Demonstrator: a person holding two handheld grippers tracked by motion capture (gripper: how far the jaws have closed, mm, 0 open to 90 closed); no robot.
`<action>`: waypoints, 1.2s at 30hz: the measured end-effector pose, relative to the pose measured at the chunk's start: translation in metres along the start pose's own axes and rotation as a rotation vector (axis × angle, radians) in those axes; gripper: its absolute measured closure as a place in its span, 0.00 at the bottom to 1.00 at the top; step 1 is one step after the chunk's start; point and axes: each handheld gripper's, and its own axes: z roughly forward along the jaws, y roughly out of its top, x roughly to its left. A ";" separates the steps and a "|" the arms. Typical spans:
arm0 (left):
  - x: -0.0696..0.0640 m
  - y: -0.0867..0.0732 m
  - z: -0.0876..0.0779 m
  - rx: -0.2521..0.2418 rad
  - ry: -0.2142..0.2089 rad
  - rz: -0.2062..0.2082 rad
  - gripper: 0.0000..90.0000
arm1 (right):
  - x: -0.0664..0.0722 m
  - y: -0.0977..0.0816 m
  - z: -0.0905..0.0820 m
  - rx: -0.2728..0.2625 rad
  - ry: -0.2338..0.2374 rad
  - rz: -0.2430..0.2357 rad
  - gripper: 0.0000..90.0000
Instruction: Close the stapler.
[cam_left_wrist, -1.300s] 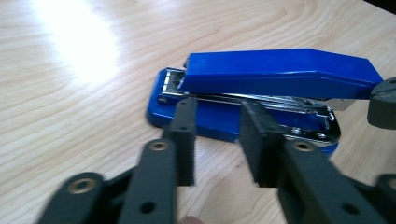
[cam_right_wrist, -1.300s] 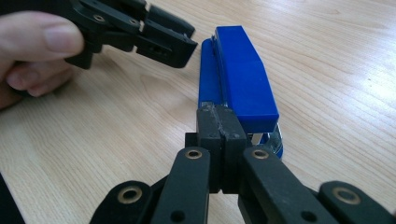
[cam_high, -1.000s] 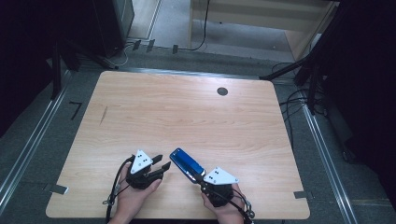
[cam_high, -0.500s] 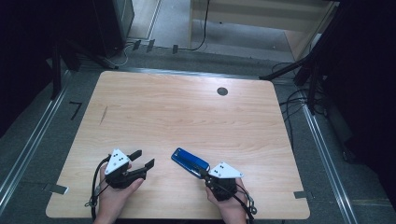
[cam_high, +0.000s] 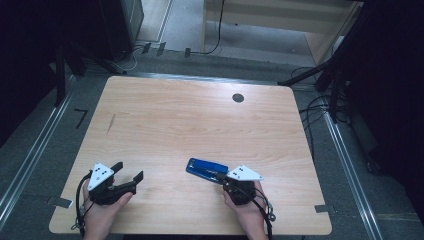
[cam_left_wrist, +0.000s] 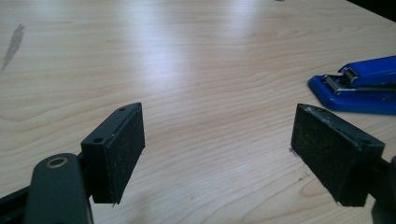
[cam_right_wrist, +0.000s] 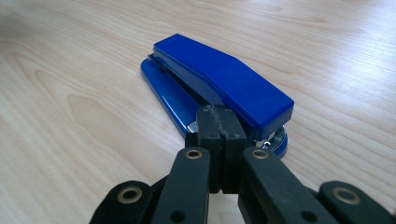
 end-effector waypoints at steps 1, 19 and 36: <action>0.003 -0.001 -0.002 0.007 0.004 -0.004 0.19 | -0.002 0.000 0.001 0.000 -0.007 0.002 1.00; 0.030 -0.012 -0.020 0.029 0.057 -0.017 0.10 | -0.022 0.005 0.014 0.003 -0.052 0.022 1.00; 0.032 -0.014 -0.019 0.029 0.054 -0.030 0.11 | -0.027 0.010 0.023 0.017 -0.069 0.029 1.00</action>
